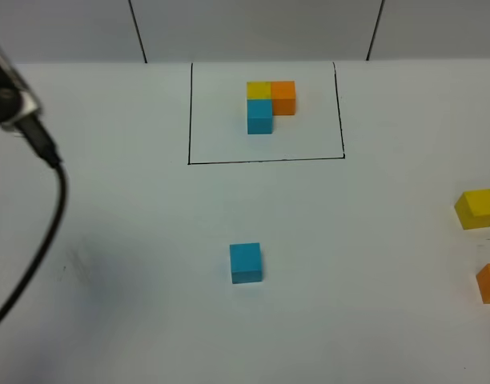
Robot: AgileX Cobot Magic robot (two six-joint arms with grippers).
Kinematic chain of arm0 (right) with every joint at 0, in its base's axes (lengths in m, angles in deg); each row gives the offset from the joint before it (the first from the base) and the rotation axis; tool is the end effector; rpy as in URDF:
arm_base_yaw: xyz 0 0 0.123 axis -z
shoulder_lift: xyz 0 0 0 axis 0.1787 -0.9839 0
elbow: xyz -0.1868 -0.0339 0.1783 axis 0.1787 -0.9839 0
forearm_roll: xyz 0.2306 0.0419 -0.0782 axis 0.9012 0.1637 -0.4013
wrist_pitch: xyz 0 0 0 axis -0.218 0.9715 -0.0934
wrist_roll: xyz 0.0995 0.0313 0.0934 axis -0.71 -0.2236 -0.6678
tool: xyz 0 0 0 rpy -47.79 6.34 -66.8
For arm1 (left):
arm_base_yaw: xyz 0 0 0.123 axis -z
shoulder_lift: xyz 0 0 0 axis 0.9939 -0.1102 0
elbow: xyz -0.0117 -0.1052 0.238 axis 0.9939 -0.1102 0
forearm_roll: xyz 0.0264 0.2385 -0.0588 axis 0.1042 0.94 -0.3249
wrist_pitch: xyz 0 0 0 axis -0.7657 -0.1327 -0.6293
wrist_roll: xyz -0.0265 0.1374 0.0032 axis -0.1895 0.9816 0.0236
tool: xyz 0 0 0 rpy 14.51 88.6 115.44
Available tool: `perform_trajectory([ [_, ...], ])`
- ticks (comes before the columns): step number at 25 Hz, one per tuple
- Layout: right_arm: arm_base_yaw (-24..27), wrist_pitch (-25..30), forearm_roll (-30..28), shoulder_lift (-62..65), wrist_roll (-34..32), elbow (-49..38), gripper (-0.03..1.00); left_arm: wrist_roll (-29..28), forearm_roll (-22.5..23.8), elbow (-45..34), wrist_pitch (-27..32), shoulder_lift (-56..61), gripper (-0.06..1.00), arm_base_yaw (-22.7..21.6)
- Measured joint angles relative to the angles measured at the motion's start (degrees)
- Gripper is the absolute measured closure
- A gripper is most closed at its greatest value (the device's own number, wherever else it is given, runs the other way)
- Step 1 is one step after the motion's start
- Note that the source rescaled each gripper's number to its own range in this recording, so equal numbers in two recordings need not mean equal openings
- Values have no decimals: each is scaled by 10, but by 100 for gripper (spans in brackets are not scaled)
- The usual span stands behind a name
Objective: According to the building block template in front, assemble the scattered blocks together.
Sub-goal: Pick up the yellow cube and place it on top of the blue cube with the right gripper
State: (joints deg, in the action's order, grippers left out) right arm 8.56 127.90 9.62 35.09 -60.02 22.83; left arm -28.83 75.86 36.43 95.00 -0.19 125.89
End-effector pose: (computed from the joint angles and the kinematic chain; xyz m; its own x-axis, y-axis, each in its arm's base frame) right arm 0.0563 0.0099 0.2517 -0.4360 -0.2288 -0.8704 -0.1800 0.9698 -0.1647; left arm 0.2004 -0.0829 0.3680 -0.3669 0.8097 -0.4581 0.5083 0.5869 0.6303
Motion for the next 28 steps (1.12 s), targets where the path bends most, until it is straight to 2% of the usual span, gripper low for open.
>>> perform_trajectory([
  [8, 0, 0, 0, 0, 0, 0, 97, -24, -65, -6, 0, 237, 23, 0],
  [14, 0, 0, 0, 0, 0, 0, 97, -16, -88, -76, 0, 348, 26, -14],
  [16, 0, 0, 0, 0, 0, 0, 97, -4, -103, -110, 0, 375, 26, -35],
  [20, 0, 0, 0, 0, 0, 0, 97, 28, -169, -167, 1, 417, 26, -108],
  [25, 0, 0, 0, 0, 0, 0, 97, 29, -286, -201, 1, 479, 26, -210],
  [28, 0, 0, 0, 0, 0, 0, 97, 21, -325, -224, 0, 533, 26, -265],
])
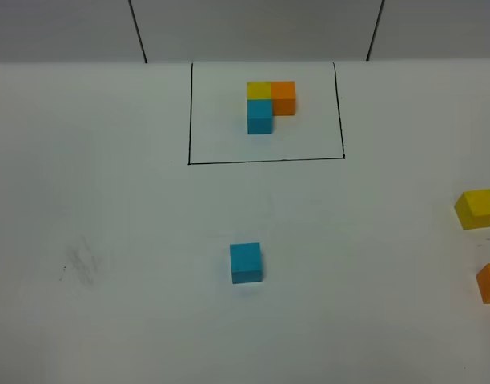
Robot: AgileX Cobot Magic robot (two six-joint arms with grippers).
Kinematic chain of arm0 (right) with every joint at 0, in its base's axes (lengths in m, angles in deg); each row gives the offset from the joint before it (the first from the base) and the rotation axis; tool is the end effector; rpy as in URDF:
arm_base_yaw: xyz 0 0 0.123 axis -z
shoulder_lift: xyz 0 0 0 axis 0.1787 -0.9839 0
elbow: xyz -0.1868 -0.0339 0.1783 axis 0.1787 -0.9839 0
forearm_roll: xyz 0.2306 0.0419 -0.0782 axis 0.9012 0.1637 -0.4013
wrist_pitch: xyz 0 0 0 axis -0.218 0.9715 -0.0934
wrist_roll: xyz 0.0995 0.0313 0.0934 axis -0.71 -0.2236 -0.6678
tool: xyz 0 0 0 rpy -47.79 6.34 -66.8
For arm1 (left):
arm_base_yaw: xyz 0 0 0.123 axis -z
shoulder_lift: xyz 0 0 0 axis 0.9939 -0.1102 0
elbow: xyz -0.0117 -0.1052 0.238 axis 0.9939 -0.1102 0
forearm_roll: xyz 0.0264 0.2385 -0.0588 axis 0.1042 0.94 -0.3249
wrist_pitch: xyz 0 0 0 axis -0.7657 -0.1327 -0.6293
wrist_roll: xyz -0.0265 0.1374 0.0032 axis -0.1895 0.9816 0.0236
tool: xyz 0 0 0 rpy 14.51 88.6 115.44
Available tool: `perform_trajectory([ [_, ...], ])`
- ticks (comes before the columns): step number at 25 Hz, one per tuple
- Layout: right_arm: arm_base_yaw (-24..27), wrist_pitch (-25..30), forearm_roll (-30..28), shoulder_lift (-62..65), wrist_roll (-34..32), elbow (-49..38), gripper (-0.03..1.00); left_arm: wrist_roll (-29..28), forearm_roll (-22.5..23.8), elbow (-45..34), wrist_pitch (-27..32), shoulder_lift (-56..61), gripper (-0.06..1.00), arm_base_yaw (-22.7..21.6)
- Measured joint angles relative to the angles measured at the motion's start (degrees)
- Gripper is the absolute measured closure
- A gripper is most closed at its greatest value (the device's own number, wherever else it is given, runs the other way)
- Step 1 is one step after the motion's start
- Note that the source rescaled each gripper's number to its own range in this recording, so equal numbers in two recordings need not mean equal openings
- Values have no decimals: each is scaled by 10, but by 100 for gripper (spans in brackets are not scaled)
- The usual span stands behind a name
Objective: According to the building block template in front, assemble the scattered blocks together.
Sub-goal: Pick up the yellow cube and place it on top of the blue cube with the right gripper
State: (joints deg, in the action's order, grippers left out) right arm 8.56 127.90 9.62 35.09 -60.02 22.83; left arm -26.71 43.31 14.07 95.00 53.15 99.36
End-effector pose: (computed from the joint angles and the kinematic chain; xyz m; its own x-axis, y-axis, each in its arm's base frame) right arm 0.0563 0.0099 0.2517 -0.4360 -0.2288 -0.8704 -0.1800 0.9698 -0.1647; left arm 0.0245 -0.0030 0.3309 -0.2682 0.3130 -0.9111 0.3167 0.9218 0.2234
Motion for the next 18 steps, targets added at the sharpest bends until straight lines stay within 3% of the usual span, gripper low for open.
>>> perform_trajectory([
  [3, 0, 0, 0, 0, 0, 0, 97, -26, -4, -28, -19, 43, 26, -52],
  [7, 0, 0, 0, 0, 0, 0, 97, -117, -3, -62, -49, 48, 26, -92],
  [10, 0, 0, 0, 0, 0, 0, 97, -153, 1, -96, -59, 48, 26, -100],
  [18, 0, 0, 0, 0, 0, 0, 97, -160, 19, -184, -64, 48, 26, -100],
])
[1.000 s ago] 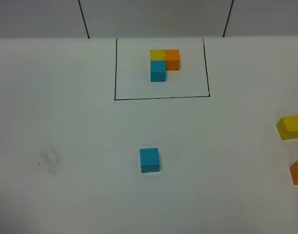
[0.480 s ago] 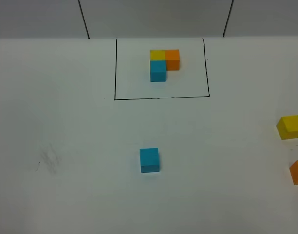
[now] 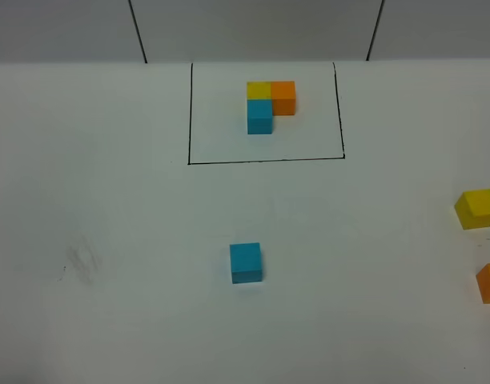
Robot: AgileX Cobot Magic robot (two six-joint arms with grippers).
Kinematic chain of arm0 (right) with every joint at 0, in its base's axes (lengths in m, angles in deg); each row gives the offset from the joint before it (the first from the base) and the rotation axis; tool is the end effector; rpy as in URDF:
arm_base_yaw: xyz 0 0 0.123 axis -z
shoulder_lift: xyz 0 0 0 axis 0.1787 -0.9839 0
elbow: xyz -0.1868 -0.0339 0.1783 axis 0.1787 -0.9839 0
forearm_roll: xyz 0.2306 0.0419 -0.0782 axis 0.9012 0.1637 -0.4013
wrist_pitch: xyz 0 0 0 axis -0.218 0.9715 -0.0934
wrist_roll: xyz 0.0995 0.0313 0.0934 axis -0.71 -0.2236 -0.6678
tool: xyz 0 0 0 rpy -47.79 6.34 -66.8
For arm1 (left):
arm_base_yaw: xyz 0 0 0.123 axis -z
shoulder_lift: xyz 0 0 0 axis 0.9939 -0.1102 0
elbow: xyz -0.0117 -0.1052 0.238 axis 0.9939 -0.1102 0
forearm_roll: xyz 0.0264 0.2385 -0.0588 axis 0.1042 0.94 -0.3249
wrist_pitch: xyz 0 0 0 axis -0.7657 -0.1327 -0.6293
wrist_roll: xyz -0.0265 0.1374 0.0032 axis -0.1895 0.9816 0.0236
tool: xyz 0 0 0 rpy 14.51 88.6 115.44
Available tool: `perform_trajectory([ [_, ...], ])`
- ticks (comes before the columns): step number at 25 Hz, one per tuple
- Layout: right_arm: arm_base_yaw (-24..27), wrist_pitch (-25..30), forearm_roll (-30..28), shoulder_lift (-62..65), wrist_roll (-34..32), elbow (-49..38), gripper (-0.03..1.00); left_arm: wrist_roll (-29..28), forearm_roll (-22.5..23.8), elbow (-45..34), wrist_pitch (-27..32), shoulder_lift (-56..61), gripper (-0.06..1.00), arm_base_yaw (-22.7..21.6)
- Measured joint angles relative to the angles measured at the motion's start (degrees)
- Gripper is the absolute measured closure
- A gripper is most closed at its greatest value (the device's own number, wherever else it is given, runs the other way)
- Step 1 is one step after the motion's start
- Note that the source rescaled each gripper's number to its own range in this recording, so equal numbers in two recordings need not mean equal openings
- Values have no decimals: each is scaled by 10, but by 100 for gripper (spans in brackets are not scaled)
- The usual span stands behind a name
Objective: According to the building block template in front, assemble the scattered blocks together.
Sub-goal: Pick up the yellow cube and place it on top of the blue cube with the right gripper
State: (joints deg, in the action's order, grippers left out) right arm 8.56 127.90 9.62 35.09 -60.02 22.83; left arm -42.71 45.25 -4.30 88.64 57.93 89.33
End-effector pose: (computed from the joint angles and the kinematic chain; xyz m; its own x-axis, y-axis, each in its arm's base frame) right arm 0.0563 0.0099 0.2517 -0.4360 -0.2288 -0.8704 -0.1800 0.9698 -0.1647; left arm 0.0562 0.0022 0.2535 -0.4603 0.0158 -0.8876 0.0366 0.9993 -0.0012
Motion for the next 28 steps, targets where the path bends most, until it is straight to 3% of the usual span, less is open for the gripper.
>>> perform_trajectory([
  [28, 0, 0, 0, 0, 0, 0, 97, 1, 2, -3, -8, 0, 27, 3],
])
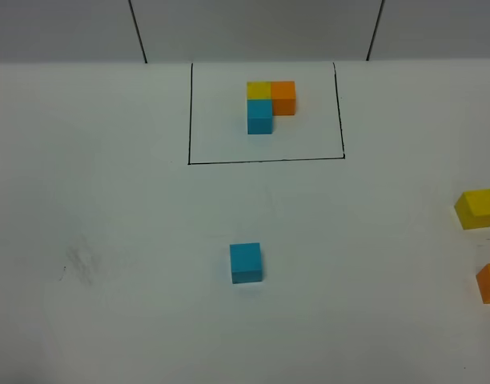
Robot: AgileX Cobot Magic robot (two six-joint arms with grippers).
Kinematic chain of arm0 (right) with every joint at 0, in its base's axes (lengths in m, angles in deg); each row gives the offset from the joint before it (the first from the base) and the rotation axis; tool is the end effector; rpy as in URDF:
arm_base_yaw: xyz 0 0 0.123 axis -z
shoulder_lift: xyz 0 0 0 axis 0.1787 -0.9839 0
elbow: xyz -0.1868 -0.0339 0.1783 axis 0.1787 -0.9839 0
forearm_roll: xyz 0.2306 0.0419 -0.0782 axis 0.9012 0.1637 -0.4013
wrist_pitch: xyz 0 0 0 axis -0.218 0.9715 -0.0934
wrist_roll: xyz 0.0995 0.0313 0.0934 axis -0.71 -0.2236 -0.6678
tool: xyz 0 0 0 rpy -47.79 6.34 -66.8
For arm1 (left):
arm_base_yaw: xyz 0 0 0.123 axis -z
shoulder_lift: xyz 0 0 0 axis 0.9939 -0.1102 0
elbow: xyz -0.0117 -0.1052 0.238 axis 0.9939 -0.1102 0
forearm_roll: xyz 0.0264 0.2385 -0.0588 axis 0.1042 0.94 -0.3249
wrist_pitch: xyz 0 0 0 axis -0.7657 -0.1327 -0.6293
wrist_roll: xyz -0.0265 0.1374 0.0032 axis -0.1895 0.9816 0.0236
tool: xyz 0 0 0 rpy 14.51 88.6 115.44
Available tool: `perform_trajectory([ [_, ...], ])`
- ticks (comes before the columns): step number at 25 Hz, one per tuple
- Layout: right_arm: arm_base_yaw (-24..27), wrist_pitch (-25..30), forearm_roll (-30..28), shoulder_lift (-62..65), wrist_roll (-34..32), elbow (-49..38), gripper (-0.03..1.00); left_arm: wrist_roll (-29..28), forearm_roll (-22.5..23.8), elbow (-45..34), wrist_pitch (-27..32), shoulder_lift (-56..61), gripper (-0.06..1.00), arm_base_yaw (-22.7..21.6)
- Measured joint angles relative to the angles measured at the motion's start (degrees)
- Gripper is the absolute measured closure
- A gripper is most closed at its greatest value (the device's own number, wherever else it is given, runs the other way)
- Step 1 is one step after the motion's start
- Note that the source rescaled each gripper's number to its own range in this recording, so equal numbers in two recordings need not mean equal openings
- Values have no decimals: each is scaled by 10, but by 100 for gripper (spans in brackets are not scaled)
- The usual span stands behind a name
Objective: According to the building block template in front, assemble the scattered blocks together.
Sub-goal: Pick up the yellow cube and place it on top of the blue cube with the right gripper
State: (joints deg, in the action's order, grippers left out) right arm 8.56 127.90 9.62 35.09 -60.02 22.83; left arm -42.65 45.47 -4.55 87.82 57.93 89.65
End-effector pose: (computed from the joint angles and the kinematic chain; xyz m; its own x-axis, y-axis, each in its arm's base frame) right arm 0.0563 0.0099 0.2517 -0.4360 -0.2288 -0.8704 -0.1800 0.9698 -0.1647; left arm 0.0576 0.0022 0.2539 -0.4510 0.0211 -0.8923 0.0413 0.9991 0.0028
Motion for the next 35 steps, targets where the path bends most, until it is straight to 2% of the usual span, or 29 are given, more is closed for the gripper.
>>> perform_trajectory([
  [17, 0, 0, -3, 0, -6, 0, 97, -1, 0, 0, 0, 0, 27, 0],
  [19, 0, -1, -16, -1, -30, 0, 97, -1, 0, 0, 0, 0, 27, 0],
  [23, 0, -19, -52, -41, -142, 7, 92, 0, 0, 0, 0, 0, 27, 0],
  [25, 0, -46, -59, -87, -165, 20, 85, 0, 0, 0, 0, 0, 27, 0],
  [27, 0, -67, -59, -143, -166, 33, 74, 0, 0, 0, 0, 0, 27, 0],
  [29, 0, -80, -59, -217, -156, 47, 58, 0, 0, 0, 0, 0, 27, 0],
  [33, 0, -99, -58, -378, -142, 84, 15, -1, 0, 0, 0, 0, 27, 0],
  [35, 0, -111, -58, -456, -142, 107, 3, -1, 0, 0, 0, 0, 27, 0],
])
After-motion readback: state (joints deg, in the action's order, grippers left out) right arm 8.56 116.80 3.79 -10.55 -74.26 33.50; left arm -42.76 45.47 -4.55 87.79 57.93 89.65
